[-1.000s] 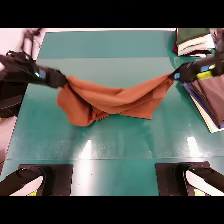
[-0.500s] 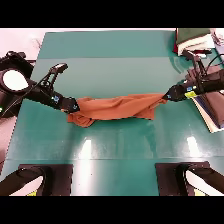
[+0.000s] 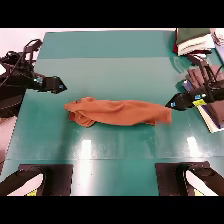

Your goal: Fold the shirts.

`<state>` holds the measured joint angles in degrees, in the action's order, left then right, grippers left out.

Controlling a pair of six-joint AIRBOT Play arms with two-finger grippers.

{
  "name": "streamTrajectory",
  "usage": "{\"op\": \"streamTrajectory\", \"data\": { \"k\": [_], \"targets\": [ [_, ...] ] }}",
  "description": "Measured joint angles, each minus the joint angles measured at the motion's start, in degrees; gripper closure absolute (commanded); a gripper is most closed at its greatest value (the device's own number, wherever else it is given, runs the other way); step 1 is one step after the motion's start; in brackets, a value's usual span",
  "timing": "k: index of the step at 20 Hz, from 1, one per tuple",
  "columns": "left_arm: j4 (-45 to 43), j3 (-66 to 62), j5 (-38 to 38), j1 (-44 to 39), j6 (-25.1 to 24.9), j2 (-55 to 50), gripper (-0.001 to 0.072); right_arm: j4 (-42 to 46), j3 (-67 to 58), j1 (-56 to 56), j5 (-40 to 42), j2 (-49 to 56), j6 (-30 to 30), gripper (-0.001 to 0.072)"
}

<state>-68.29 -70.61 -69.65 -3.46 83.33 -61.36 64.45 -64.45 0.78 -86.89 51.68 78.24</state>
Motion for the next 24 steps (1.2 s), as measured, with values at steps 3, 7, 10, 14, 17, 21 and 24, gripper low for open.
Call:
{"op": "streamTrajectory", "data": {
  "k": [3, 7, 10, 14, 17, 21, 24],
  "targets": [
    [1.8, 2.8, 0.3, 5.3, 0.4, -3.2, 0.0205, 0.1, 0.0, 0.0, 0.0, -1.6, 0.1, 0.0343],
    [7.5, 6.8, 0.7, 8.5, 0.1, -9.1, 0.0205, 0.1, 0.0, 0.0, 0.9, -2.5, 0.3, 0.0344],
    [10.4, 8.8, 0.6, 9.2, -0.7, -13.5, 0.0205, 0.1, 0.0, 0.0, 1.2, -2.7, 0.3, 0.0345],
    [11.8, 9.8, 0.3, 9.5, -1.1, -17.1, 0.0205, 0.0, 0.0, 0.0, 1.3, -2.8, 0.4, 0.0345],
    [12.1, 10.0, -0.3, 9.6, -1.8, -18.1, 0.0205, 0.1, 0.0, 0.0, 1.4, -2.8, 0.4, 0.0346],
    [12.4, 10.1, -1.6, 9.7, -3.3, -18.8, 0.0205, 0.1, 0.0, 0.0, 1.5, -2.8, 0.4, 0.0346],
    [12.5, 10.2, -3.3, 9.1, -3.9, -19.8, 0.0206, 0.0, 0.0, 0.0, 2.3, -2.8, 0.4, 0.0347]
  ]
}}
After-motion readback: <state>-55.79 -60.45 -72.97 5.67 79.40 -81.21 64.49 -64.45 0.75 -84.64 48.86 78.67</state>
